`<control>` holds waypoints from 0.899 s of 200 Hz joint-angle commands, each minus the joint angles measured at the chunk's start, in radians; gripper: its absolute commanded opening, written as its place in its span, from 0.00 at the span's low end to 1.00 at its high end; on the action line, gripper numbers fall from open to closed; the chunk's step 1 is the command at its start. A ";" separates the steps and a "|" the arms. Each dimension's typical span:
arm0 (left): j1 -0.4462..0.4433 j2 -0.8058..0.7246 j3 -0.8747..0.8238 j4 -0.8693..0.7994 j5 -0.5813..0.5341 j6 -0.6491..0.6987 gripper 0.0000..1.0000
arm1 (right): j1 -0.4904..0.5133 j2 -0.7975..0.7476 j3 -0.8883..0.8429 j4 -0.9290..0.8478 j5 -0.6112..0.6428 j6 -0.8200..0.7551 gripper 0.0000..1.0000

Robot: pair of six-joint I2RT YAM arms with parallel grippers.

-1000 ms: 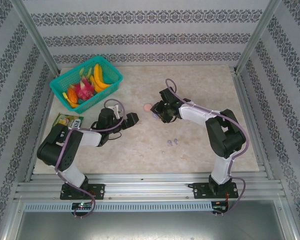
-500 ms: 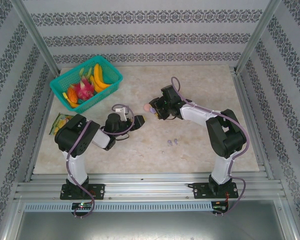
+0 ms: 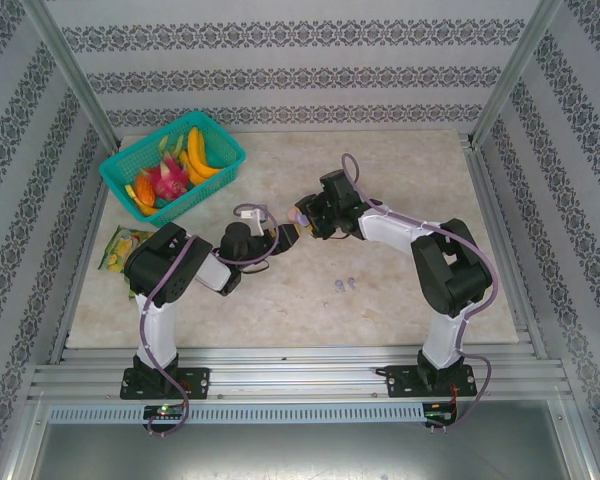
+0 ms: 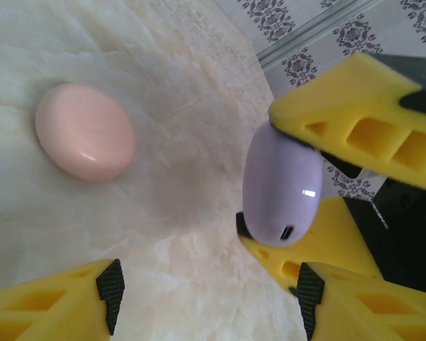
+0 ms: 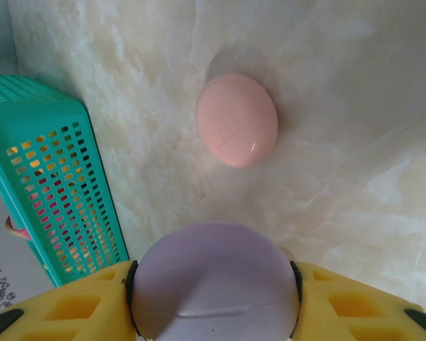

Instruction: Insert the wireless bluetooth earbuds into the charging case

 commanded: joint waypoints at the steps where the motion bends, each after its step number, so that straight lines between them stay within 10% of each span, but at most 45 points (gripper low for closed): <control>1: -0.015 0.022 0.037 0.062 -0.011 -0.012 0.68 | 0.012 -0.006 -0.005 0.020 -0.009 0.014 0.41; 180: -0.014 0.117 0.119 0.091 -0.059 -0.052 0.48 | 0.032 0.002 -0.011 0.052 -0.022 0.031 0.40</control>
